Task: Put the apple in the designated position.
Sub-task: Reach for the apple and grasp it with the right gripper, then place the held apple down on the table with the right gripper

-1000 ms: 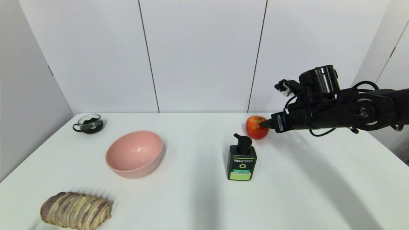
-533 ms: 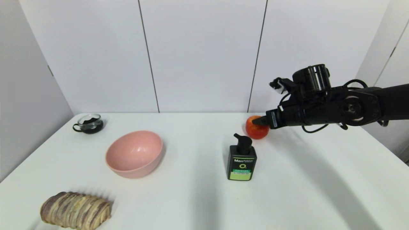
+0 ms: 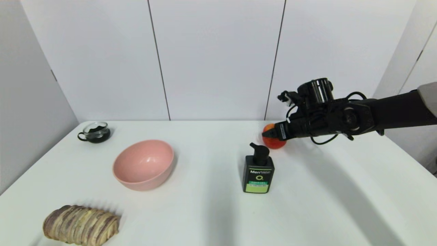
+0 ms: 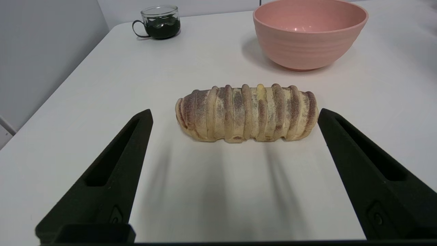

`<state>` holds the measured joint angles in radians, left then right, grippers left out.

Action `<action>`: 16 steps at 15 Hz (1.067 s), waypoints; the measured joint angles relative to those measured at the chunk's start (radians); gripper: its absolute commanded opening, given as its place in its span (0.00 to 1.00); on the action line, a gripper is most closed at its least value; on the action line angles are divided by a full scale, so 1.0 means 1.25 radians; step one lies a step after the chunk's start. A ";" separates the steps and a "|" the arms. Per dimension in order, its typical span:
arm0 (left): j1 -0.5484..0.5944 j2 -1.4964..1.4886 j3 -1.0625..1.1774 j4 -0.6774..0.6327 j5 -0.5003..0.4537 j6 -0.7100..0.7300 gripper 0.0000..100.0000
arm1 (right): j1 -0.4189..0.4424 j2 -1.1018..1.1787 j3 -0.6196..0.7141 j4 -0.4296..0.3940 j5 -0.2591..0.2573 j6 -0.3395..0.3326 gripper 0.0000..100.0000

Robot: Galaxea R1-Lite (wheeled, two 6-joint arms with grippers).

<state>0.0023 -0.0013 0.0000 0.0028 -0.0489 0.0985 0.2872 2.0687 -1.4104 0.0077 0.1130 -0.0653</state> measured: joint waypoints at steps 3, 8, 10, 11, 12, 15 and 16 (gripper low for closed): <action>0.000 0.000 0.000 0.000 0.000 0.000 1.00 | -0.005 0.034 -0.025 0.001 0.000 0.000 0.00; 0.000 0.000 0.000 0.000 0.000 0.000 1.00 | -0.009 0.059 -0.034 -0.001 -0.001 0.000 0.00; 0.000 0.000 0.000 0.000 0.000 0.000 1.00 | -0.010 0.061 -0.034 0.000 -0.001 0.001 0.00; 0.000 0.000 0.000 0.000 0.000 0.000 1.00 | -0.010 0.061 -0.034 0.002 -0.001 0.003 0.00; 0.000 0.000 0.000 0.000 0.000 0.000 1.00 | -0.011 0.059 -0.036 0.003 -0.002 0.003 0.00; 0.000 0.000 0.000 0.000 0.000 0.000 1.00 | -0.012 0.039 -0.074 0.011 -0.006 0.001 0.00; 0.000 0.000 0.000 0.000 0.000 -0.001 1.00 | -0.009 0.025 -0.097 0.011 -0.004 0.001 0.00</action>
<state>0.0023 -0.0013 0.0000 0.0032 -0.0485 0.0977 0.2762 2.1002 -1.5317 0.0211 0.1081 -0.0645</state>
